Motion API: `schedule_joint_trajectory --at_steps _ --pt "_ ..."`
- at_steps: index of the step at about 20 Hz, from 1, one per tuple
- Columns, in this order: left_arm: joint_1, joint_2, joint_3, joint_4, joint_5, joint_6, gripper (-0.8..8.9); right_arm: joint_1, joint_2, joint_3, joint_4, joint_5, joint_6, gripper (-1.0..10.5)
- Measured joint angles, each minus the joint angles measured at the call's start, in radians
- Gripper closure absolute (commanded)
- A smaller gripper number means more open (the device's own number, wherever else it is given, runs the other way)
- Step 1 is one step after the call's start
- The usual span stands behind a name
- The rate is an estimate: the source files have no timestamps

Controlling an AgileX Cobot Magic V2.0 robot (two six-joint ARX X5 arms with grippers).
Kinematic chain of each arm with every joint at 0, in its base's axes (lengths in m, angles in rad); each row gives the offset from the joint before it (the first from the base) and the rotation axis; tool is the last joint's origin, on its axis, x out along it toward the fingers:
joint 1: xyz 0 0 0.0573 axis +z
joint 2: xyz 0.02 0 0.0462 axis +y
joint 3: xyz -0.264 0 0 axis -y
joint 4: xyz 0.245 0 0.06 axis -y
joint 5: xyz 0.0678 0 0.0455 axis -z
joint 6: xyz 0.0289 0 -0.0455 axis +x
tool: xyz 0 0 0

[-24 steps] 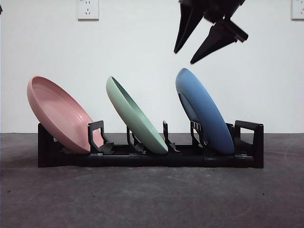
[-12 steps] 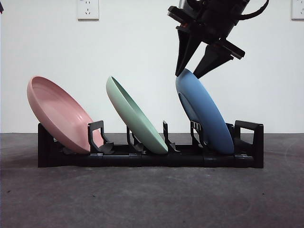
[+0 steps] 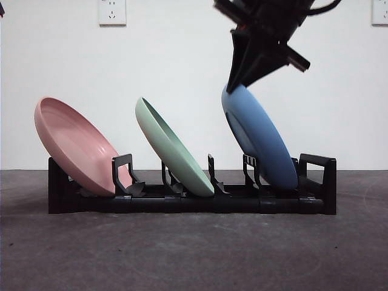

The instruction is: Place the plate

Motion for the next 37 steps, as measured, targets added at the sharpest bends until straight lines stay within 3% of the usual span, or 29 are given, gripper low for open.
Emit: schedule_joint_trajectory --at_steps 6,9,11,14,16,23,28,32,37 --pt "0.0 0.0 0.0 0.0 0.0 0.0 4.38 0.007 -0.077 0.141 -0.097 -0.055 -0.016 9.3" --pt "0.0 0.0 0.0 0.0 0.0 0.0 4.38 0.04 -0.125 0.16 -0.105 -0.052 -0.063 9.3" --pt "0.0 0.0 0.0 0.0 0.0 0.0 4.38 0.072 -0.161 0.16 -0.112 0.002 -0.101 9.3" --pt "0.0 0.0 0.0 0.0 0.0 0.0 4.38 0.138 -0.24 0.137 -0.078 0.188 -0.159 9.3" --pt "0.0 0.0 0.0 0.0 0.0 0.0 4.38 0.183 -0.322 0.056 -0.007 0.285 -0.19 9.3" --pt "0.0 0.0 0.0 0.001 0.0 0.0 4.38 0.322 -0.636 -0.385 0.177 0.313 -0.26 9.3" --pt "0.0 0.0 0.0 0.001 0.0 0.0 4.38 0.482 -0.85 -0.619 0.175 0.508 -0.271 9.3" --pt "0.0 0.0 0.0 0.001 0.0 0.0 4.38 0.617 -0.926 -0.731 0.047 0.53 -0.266 9.3" --pt "0.0 0.0 0.0 0.001 0.0 0.0 4.38 0.801 -0.856 -0.755 -0.023 0.607 -0.247 9.3"
